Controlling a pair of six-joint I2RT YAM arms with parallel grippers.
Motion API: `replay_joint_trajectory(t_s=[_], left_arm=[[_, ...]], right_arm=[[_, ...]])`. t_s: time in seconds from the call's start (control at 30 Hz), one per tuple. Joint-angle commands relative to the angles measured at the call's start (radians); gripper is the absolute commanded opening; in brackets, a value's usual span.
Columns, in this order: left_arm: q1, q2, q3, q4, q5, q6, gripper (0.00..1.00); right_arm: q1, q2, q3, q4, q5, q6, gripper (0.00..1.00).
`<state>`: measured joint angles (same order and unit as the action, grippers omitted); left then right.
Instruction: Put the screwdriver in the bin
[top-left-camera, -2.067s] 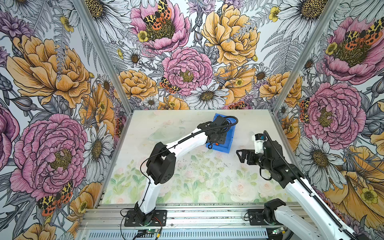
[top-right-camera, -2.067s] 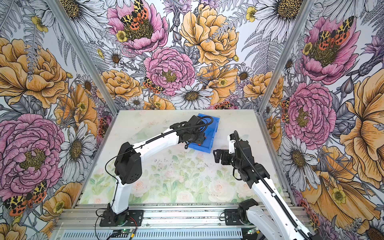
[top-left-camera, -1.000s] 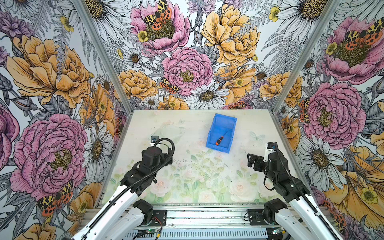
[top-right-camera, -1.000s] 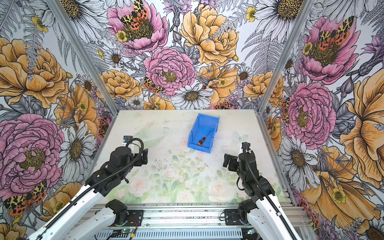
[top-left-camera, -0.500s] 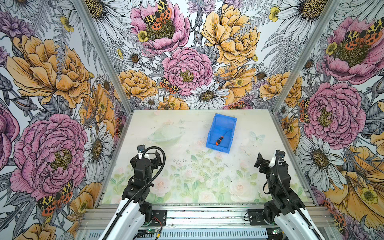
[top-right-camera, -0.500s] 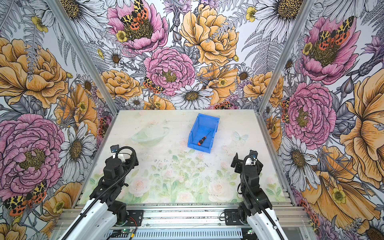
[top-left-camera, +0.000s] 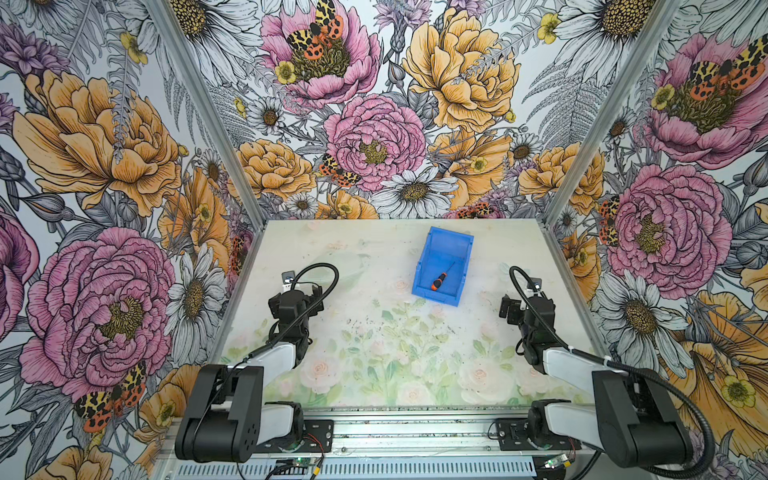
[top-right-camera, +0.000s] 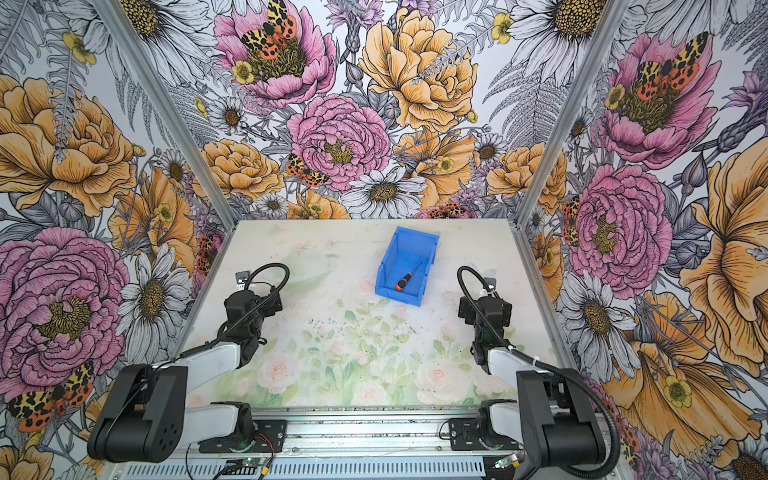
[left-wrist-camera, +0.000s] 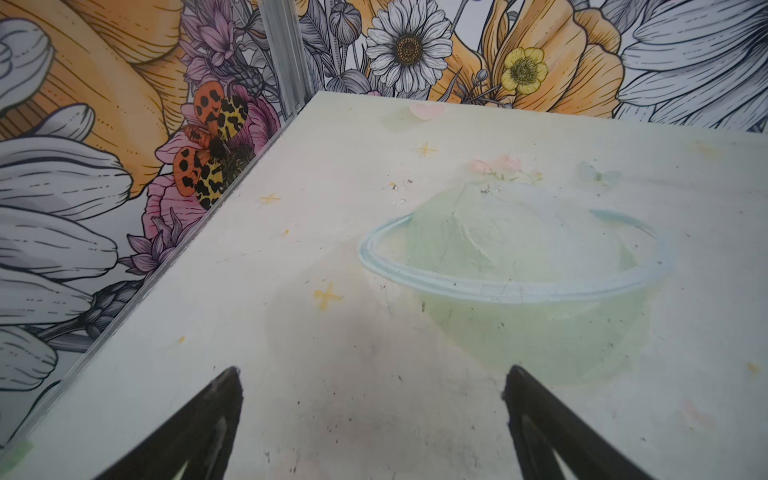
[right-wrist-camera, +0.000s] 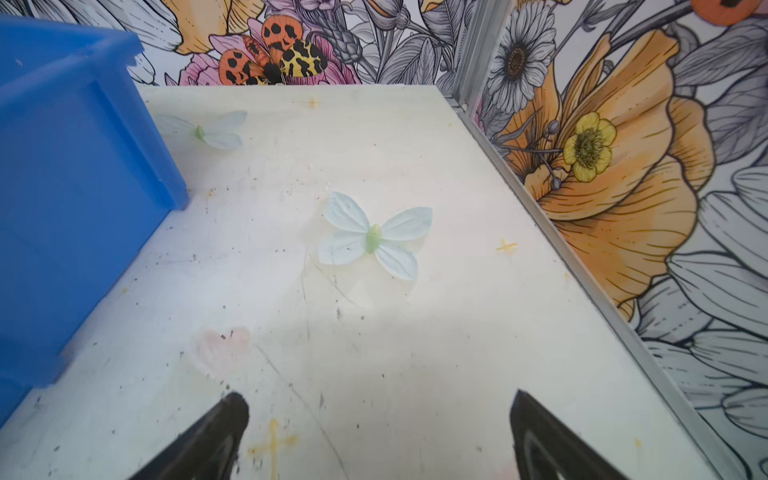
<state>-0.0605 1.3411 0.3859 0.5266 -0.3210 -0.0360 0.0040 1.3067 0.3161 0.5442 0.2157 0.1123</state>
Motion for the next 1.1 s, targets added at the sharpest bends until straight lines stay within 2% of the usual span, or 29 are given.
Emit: replay_joint_trajectory(t_s=[0.0,0.27,0.43,0.77,0.87,1.07], left_arm=[[0.013,0.076,0.075,0.135,0.052,0.046,0.99],[0.027,0.114,0.051,0.21,0.104,0.054,0.99],[0.065,0.197,0.014,0.351,0.216,0.044,0.99],[0.053,0.208,-0.007,0.404,0.183,0.046,0.99],[0.053,0.207,-0.006,0.404,0.183,0.047,0.99],[0.053,0.208,-0.006,0.403,0.183,0.047,0.99]], right_arm=[[-0.017,0.077,0.09,0.159,-0.099,-0.017,0.99],[-0.04,0.193,0.072,0.298,-0.117,-0.002,1.0],[-0.048,0.23,0.067,0.341,-0.145,-0.008,0.99],[-0.039,0.226,0.07,0.328,-0.13,-0.011,0.99],[-0.04,0.227,0.071,0.329,-0.179,-0.031,0.99],[-0.033,0.233,0.089,0.304,-0.158,-0.031,1.0]])
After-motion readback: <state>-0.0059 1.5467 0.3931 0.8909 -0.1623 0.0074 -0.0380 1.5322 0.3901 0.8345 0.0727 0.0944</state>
